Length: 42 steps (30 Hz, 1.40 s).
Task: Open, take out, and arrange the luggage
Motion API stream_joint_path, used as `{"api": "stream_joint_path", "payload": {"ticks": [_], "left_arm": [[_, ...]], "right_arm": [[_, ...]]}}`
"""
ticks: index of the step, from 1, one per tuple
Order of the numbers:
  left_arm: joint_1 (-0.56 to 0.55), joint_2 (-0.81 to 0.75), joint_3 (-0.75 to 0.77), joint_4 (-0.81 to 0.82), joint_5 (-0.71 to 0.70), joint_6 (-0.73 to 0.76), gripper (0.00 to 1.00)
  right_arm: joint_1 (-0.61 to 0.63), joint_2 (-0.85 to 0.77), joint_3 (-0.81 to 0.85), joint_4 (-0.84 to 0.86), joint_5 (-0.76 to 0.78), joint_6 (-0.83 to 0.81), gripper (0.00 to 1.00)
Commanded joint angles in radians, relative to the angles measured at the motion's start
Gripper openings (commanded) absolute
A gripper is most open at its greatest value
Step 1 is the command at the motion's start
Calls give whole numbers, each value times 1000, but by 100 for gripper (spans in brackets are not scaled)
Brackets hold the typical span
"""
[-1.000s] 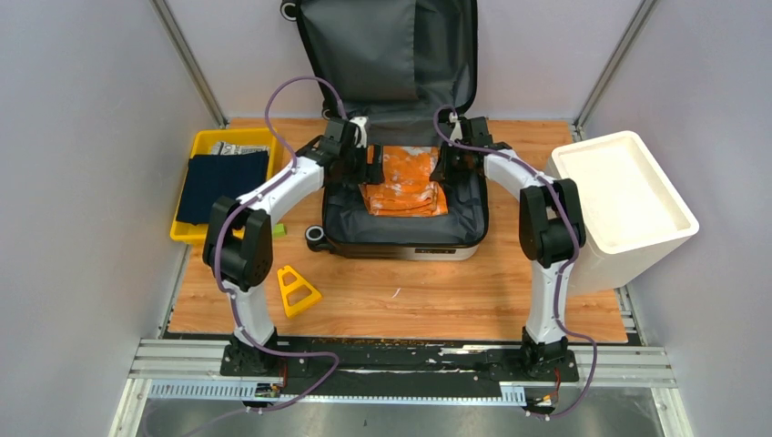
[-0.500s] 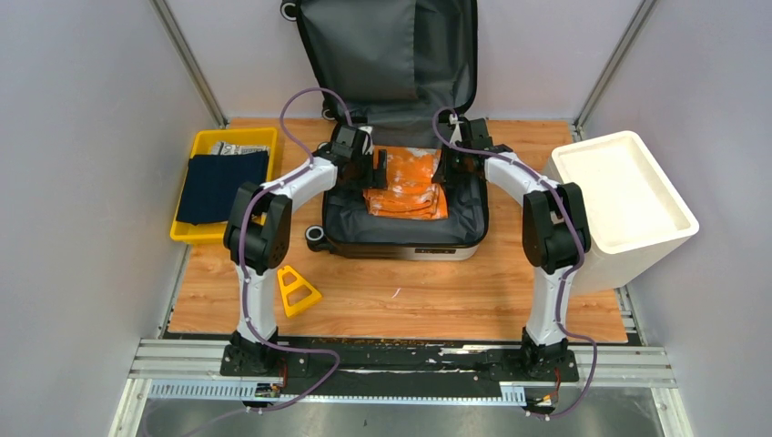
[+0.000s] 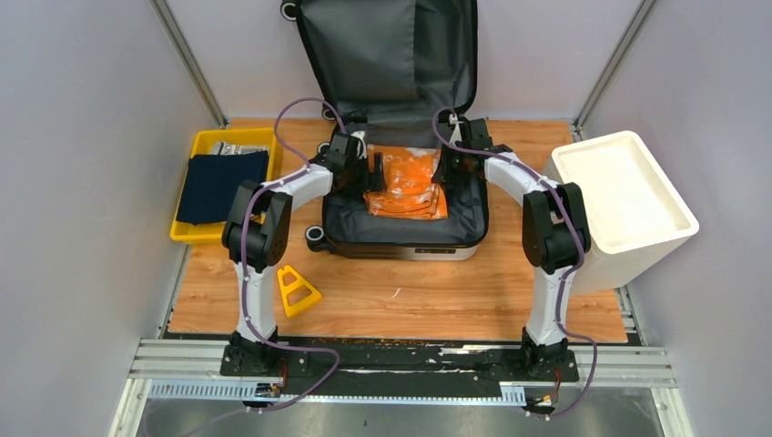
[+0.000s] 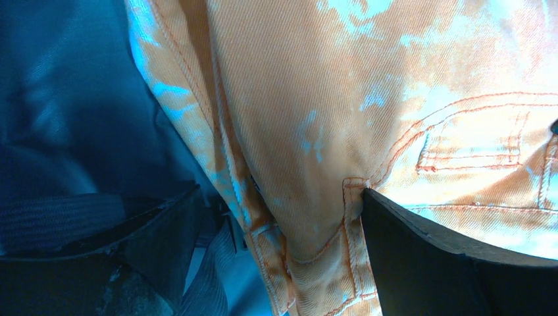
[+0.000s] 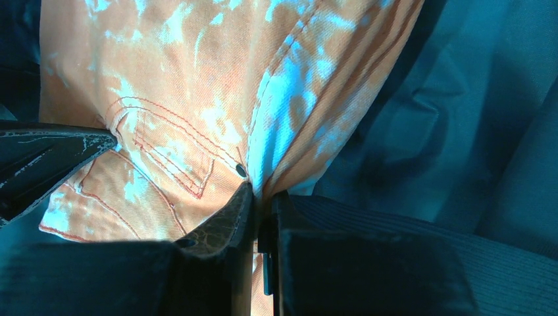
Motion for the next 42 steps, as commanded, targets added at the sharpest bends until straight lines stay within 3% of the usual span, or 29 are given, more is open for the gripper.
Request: {"api": "stream_joint_path", "payload": {"ticks": [1, 10, 14, 19, 22, 24, 31, 37, 40, 42], "left_arm": [[18, 9, -21, 99, 19, 4, 94], [18, 50, 0, 147, 130, -15, 80], [18, 38, 33, 114, 153, -9, 57], [9, -31, 90, 23, 127, 38, 48], [8, -69, 116, -3, 113, 59, 31], [7, -85, 134, -23, 120, 64, 27], [5, -114, 145, -47, 133, 68, 25], [6, -114, 141, -69, 125, 90, 17], [5, -108, 137, -73, 112, 96, 15], [5, -102, 138, -81, 105, 101, 15]], "right_arm": [[-2, -37, 7, 40, -13, 0, 0], [-2, -29, 14, 42, -30, 9, 0], [-1, -36, 11, 45, -13, 21, 0], [2, -53, 20, 49, 14, 43, 0], [16, -83, 20, 66, 7, 49, 2], [30, -94, 26, 72, 15, 46, 4], [43, -93, 38, 96, 21, 66, 18], [46, -69, 35, 87, 26, 72, 43], [47, -70, 49, 19, 128, 77, 59], [46, -86, 48, -14, 199, 86, 63]]}}
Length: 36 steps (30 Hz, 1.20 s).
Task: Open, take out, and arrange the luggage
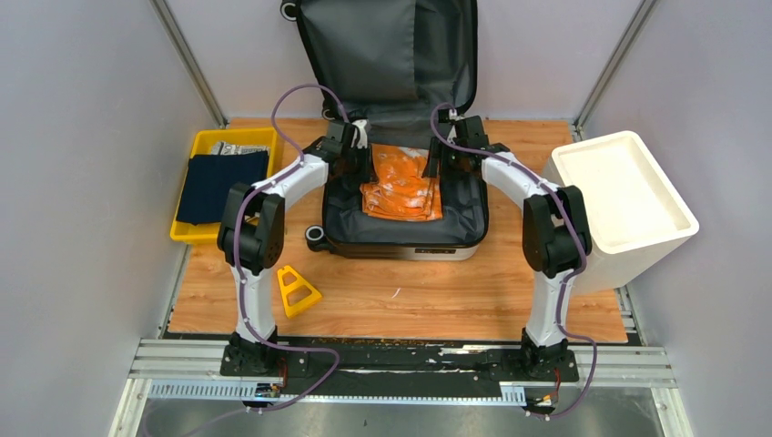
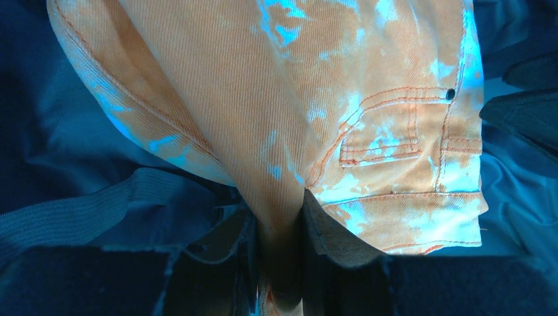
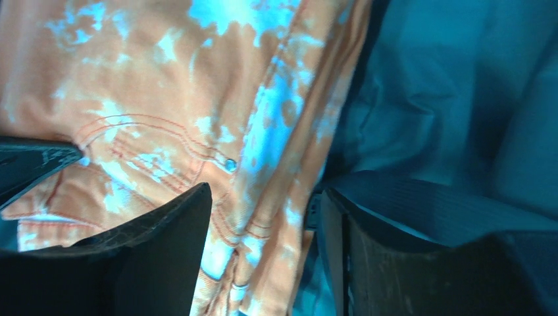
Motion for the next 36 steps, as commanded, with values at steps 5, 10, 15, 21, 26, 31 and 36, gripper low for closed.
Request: {"api": "stream_joint_path", "payload": {"ticks": [5, 10, 15, 21, 26, 31, 36], "left_arm": [[0, -50, 49, 7, -12, 47, 15], [0, -44, 52, 6, 3, 46, 15], [0, -45, 54, 0, 7, 49, 17], [0, -40, 44, 8, 16, 42, 20], [0, -39, 32, 9, 20, 40, 21], [0, -32, 45, 10, 24, 40, 21], [0, -29, 56, 9, 31, 39, 21]], "right_arm": [[5, -91, 45, -36, 129, 30, 69], [5, -45, 83, -13, 22, 46, 69], [6, 8, 102, -10, 35, 67, 81], [5, 73, 118, -25, 21, 107, 78], [6, 86, 94, -25, 26, 120, 77], [11, 104, 91, -10, -45, 121, 67], [17, 104, 88, 3, -54, 139, 58]]}}
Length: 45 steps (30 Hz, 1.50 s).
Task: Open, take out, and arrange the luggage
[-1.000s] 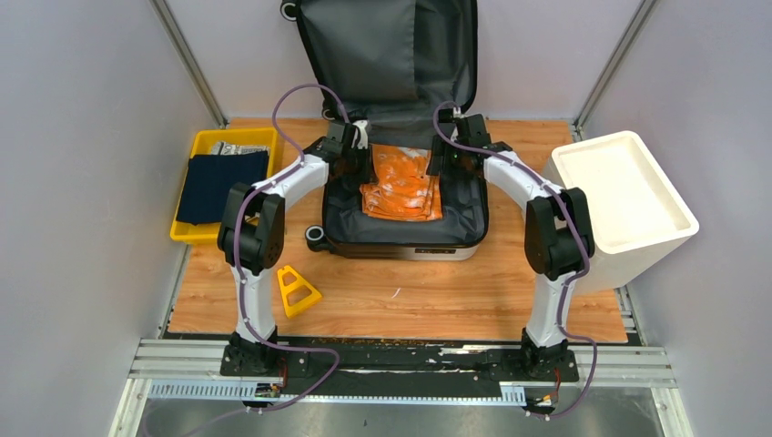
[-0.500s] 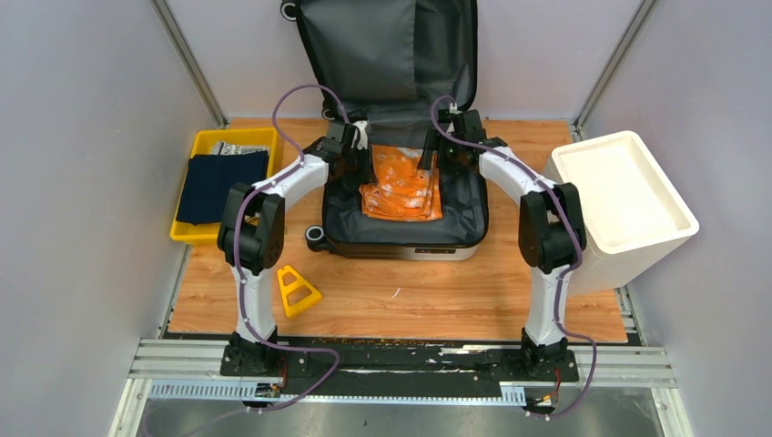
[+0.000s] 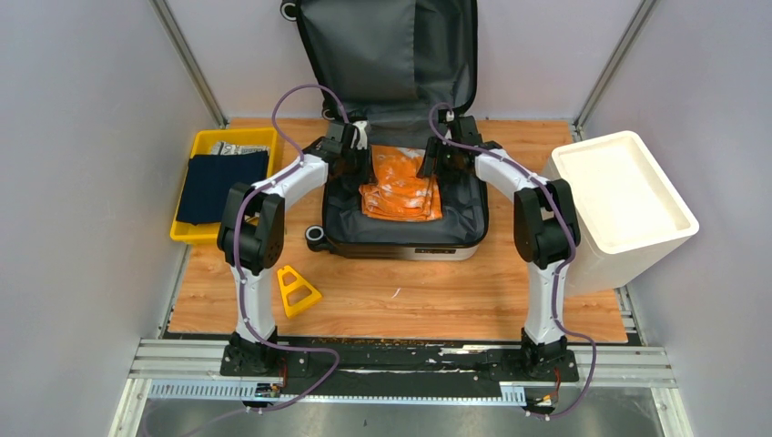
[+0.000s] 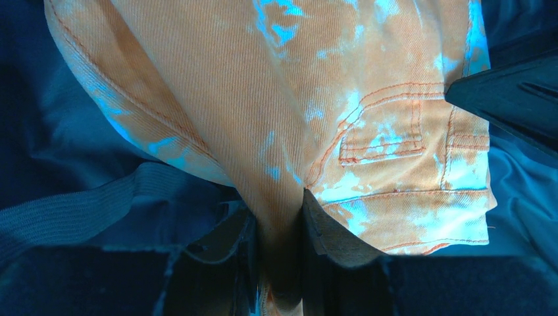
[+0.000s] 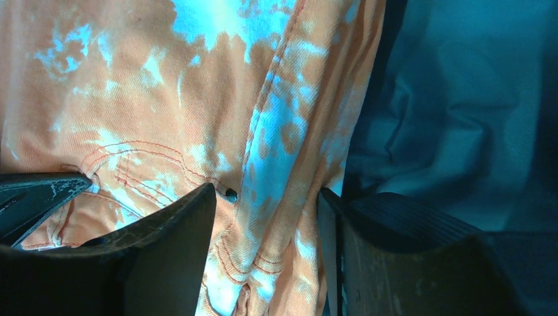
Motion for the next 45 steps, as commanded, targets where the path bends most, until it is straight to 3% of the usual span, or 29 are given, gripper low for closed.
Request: {"api": "stream_joint_path", "payload": {"ticks": [1, 6, 9, 11, 14, 22, 31, 38, 41, 45], "left_arm": [[1, -29, 57, 27, 36, 19, 21], [1, -31, 55, 27, 36, 21, 21], [1, -33, 48, 32, 35, 23, 19], [1, -41, 40, 38, 24, 21, 15], [1, -56, 46, 27, 1, 31, 13], [0, -167, 107, -66, -100, 151, 8], [-1, -373, 102, -122, -156, 288, 2], [9, -527, 53, -174, -356, 511, 0], [72, -583, 7, -183, -385, 562, 0], [200, -645, -42, -205, -308, 584, 0]], "right_arm": [[15, 2, 0, 40, -31, 38, 57], [15, 5, 3, 38, -25, 47, 50], [19, 13, 8, 38, -42, 46, 31], [25, 14, 14, 39, -47, 34, 12], [41, -12, 18, 37, -42, 14, 0], [124, -159, 61, 38, 32, -32, 0], [218, -212, 117, 66, 83, -24, 0], [311, -176, 130, 235, 68, 32, 0], [350, -139, 140, 321, 56, 55, 0], [396, -77, 174, 396, 23, 33, 0]]}}
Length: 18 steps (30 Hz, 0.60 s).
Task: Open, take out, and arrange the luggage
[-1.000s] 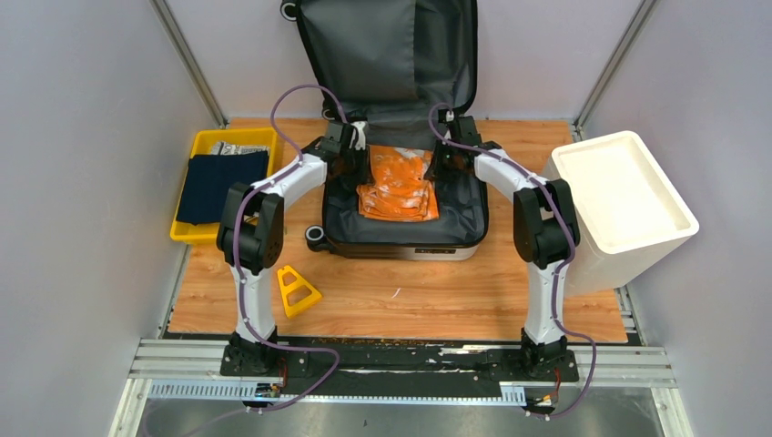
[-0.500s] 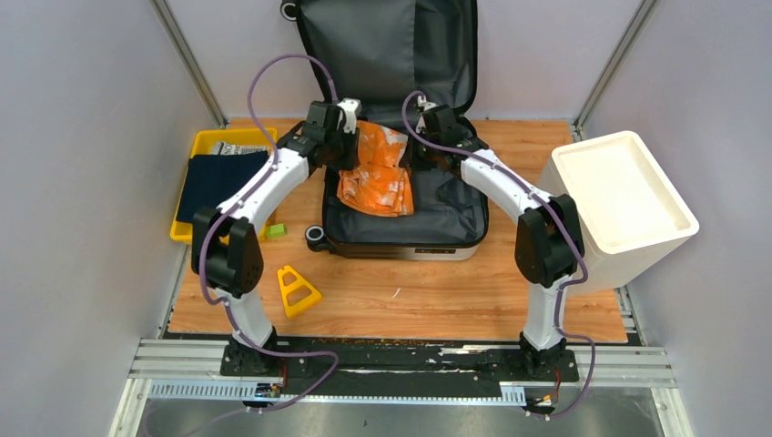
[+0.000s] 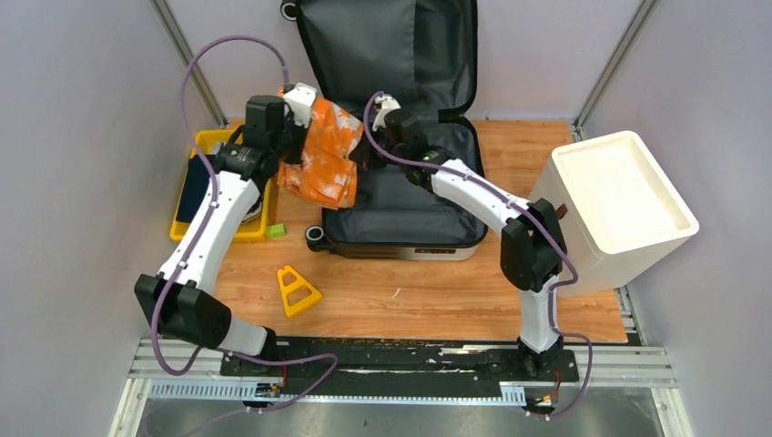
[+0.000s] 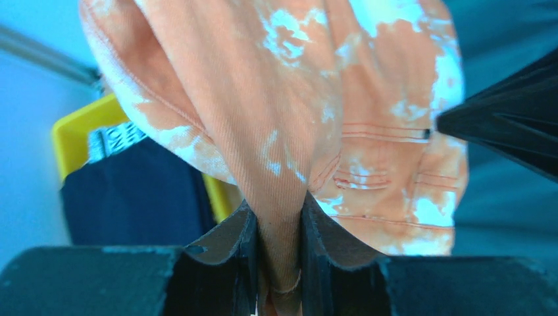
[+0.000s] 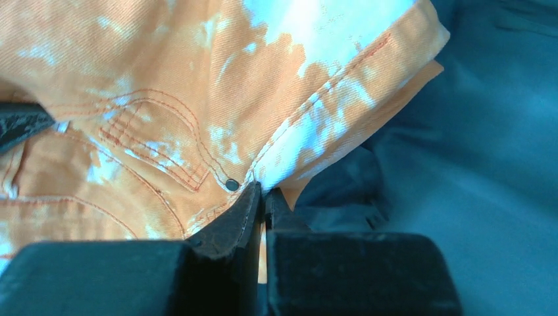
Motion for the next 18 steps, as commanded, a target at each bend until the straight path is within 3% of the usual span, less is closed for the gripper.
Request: {"api": "stream_joint_path", "payload": {"ticks": [1, 5, 10, 15, 18], "left_arm": [[146, -90, -32, 47, 33, 92, 0], [224, -102, -58, 48, 66, 104, 0], [284, -66, -74, 68, 67, 110, 0], [401, -16, -73, 114, 67, 100, 0], [465, 17, -73, 182, 73, 121, 0]], "right_arm": [[60, 61, 73, 185, -63, 0, 0], [83, 114, 84, 246, -44, -15, 1], [87, 185, 148, 233, -49, -19, 11], [82, 168, 151, 166, -17, -108, 45], [76, 88, 69, 151, -3, -161, 64]]}}
